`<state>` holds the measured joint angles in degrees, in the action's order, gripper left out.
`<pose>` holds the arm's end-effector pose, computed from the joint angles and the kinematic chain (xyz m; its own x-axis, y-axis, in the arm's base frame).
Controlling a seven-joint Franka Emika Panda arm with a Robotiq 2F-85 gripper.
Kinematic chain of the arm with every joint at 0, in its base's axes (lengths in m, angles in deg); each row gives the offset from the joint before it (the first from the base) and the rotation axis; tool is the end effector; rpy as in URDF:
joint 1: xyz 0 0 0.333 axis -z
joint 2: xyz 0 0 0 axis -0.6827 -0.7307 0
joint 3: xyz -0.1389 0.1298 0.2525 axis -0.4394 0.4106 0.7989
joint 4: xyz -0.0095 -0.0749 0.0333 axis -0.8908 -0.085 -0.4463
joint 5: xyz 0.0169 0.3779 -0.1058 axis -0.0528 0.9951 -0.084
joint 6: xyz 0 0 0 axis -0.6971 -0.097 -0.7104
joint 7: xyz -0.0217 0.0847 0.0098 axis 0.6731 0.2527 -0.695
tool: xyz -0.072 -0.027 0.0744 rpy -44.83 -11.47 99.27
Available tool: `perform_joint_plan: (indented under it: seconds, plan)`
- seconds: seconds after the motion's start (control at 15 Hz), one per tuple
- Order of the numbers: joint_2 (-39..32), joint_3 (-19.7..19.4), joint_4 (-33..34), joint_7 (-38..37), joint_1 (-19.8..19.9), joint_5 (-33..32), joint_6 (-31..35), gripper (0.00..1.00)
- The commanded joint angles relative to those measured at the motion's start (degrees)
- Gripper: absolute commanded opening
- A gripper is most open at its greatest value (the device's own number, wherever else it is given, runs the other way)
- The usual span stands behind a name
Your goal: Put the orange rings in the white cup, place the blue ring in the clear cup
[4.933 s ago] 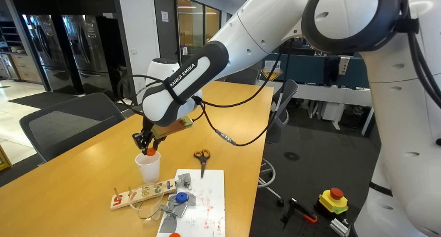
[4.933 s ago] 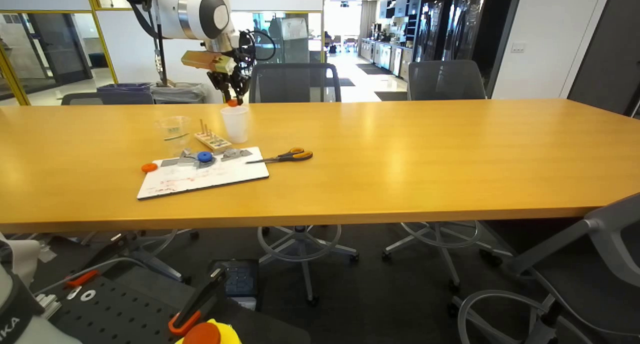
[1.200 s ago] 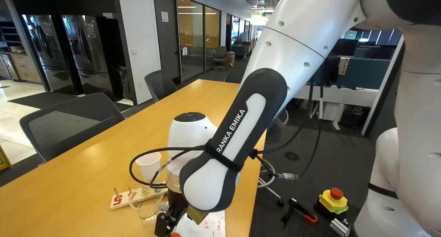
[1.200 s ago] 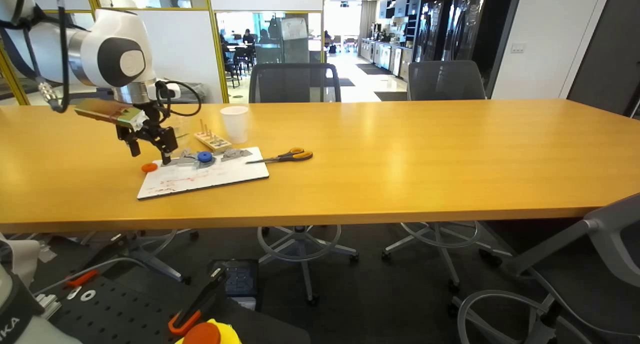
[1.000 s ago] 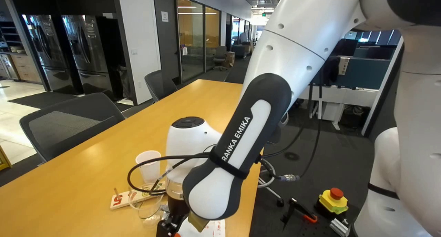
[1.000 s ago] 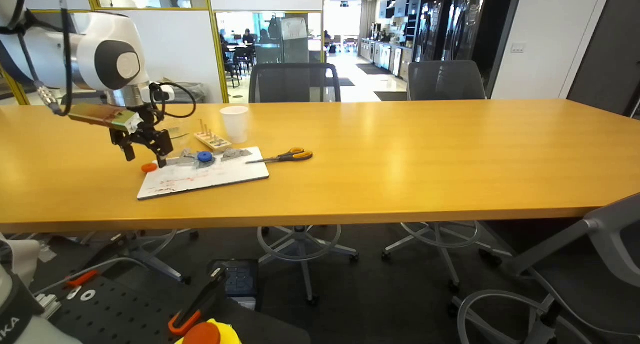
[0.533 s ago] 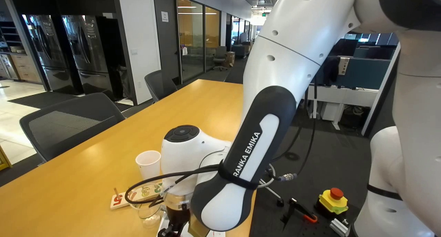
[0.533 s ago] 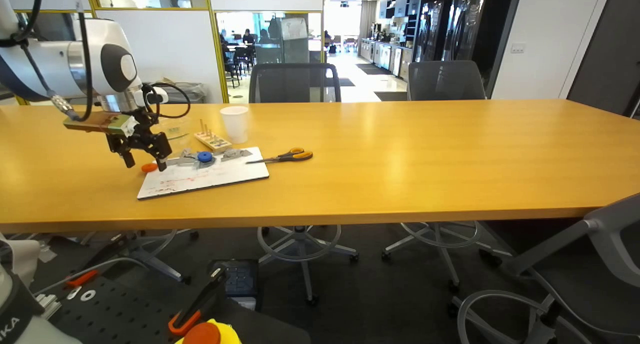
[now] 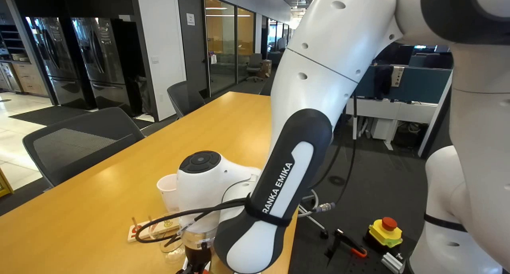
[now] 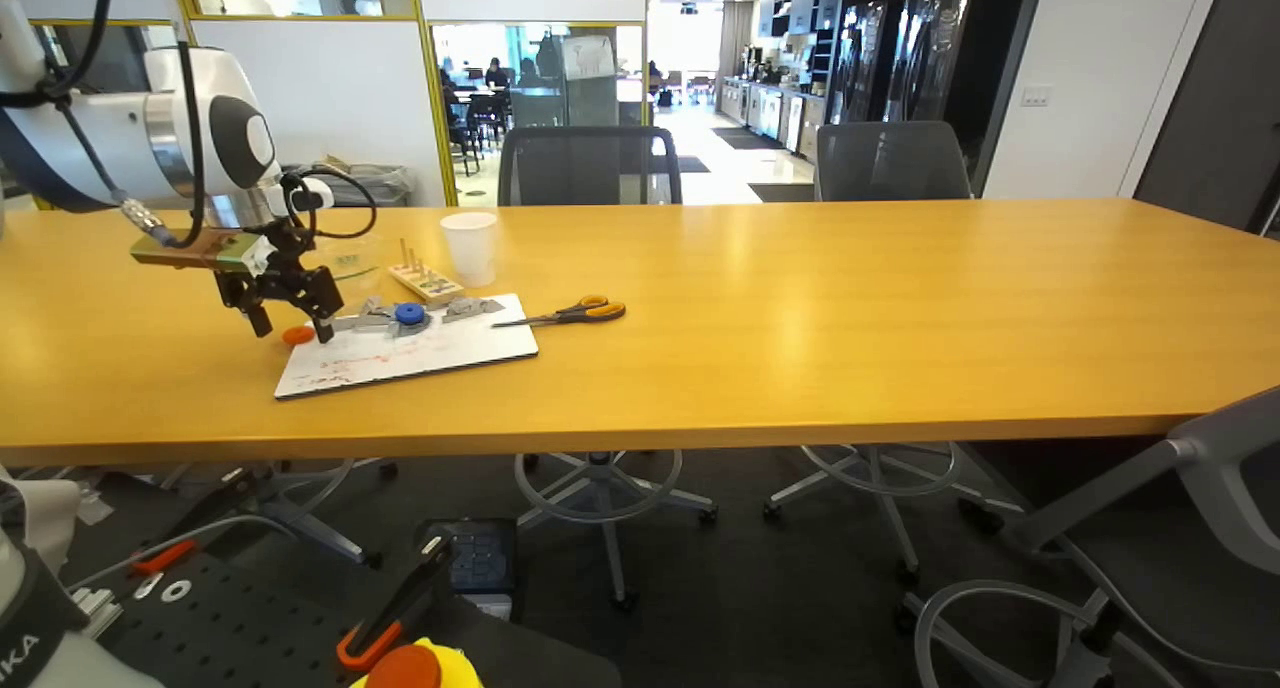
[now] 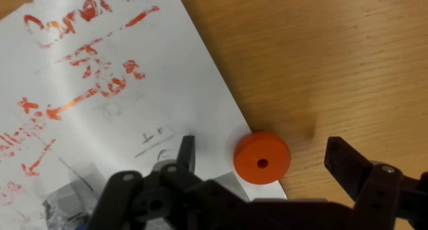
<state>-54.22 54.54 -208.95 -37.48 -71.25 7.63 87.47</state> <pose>0.3952 0.2898 0.1872 0.9641 0.2527 0.0814 0.2536 -0.9673 -0.0001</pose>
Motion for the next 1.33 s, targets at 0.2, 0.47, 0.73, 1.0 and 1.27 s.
perform_joint_plan:
  seconds: [0.2,0.47,0.73,1.0,1.27]
  plan:
    - [-2.1,-1.8,2.6,-1.9,-2.6,-1.4,0.6,0.75]
    - [-1.3,-3.7,2.9,-3.4,-4.2,-3.4,-0.4,0.5]
    - [-1.0,-5.4,3.2,-5.9,-5.7,-6.6,-1.4,0.21]
    - [-0.6,-7.1,3.5,-8.9,-7.4,-10.0,-2.8,0.21]
    - [2.8,-9.9,4.5,-15.0,-9.1,-17.0,-8.7,0.19]
